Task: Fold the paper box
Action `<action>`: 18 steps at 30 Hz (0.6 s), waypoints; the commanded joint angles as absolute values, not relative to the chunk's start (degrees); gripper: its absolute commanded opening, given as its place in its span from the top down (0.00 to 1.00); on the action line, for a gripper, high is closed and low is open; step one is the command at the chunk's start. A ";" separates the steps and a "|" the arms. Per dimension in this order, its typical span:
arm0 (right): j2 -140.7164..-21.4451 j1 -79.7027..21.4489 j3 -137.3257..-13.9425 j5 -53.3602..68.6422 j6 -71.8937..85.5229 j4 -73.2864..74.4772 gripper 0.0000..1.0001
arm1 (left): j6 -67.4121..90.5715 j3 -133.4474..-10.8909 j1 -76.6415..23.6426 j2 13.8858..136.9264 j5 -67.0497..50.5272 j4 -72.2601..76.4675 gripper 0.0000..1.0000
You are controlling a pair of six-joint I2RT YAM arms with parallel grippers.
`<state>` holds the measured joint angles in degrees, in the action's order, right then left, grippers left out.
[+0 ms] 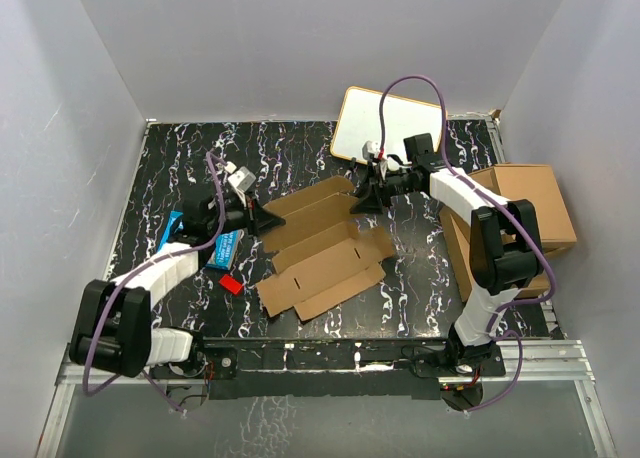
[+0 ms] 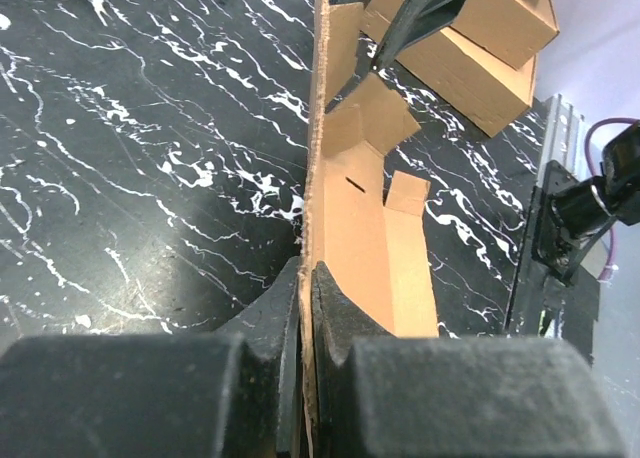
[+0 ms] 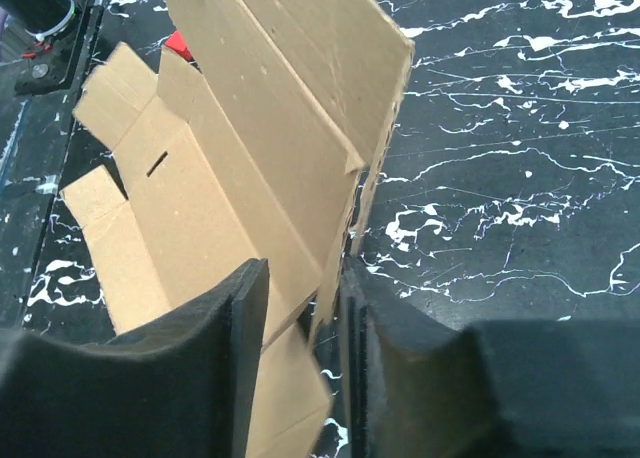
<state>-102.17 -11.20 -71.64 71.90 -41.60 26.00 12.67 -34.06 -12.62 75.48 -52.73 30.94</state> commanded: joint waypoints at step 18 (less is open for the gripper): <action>-81.57 -1.94 -46.68 66.75 -22.51 7.57 0.19 | 18.56 -24.98 -16.43 49.05 -26.64 25.51 1.00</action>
<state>-83.24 -3.79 -49.82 66.35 -32.40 20.64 14.35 -25.82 -14.63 50.78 -32.56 25.98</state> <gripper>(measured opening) 0.803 0.010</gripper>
